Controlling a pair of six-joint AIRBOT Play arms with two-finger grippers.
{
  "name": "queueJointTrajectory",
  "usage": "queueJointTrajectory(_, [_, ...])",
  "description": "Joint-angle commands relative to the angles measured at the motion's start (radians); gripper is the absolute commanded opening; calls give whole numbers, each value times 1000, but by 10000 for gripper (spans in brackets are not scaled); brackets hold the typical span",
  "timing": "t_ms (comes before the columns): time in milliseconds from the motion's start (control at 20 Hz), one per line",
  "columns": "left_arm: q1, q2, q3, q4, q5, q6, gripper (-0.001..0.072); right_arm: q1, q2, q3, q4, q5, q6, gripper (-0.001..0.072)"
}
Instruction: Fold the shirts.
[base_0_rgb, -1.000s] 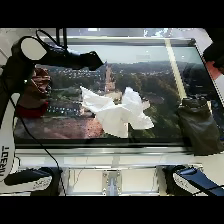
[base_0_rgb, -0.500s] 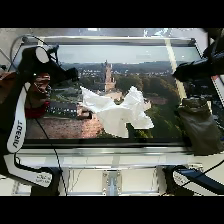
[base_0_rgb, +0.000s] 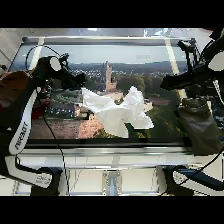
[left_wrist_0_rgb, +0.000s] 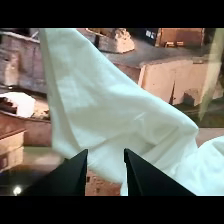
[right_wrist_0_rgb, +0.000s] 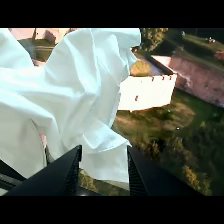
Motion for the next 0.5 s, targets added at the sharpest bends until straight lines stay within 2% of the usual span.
queueJointTrajectory(0, [-27,206,-141,242,10,-18,258,-1,-2,-5,8,-33,0,344])
queueJointTrajectory(100, [-19,389,-321,339,15,-103,258,-1,-3,-5,10,-50,0,344])
queueJointTrajectory(150, [-15,482,-436,382,35,-178,258,-1,-3,-5,12,-50,0,344])
queueJointTrajectory(200, [-15,566,-559,415,98,-288,258,-1,-3,-5,16,-48,0,344])
queueJointTrajectory(250, [-13,630,-670,418,200,-410,257,-1,-3,-5,26,-48,0,344])
queueJointTrajectory(350, [-11,700,-861,360,487,-658,257,-1,-3,-5,67,-48,0,344])
queueJointTrajectory(400, [-11,696,-932,280,636,-739,259,-1,-3,-5,88,-48,0,344])
queueJointTrajectory(450, [-12,675,-978,175,755,-755,309,-1,-3,-5,104,-48,0,344])
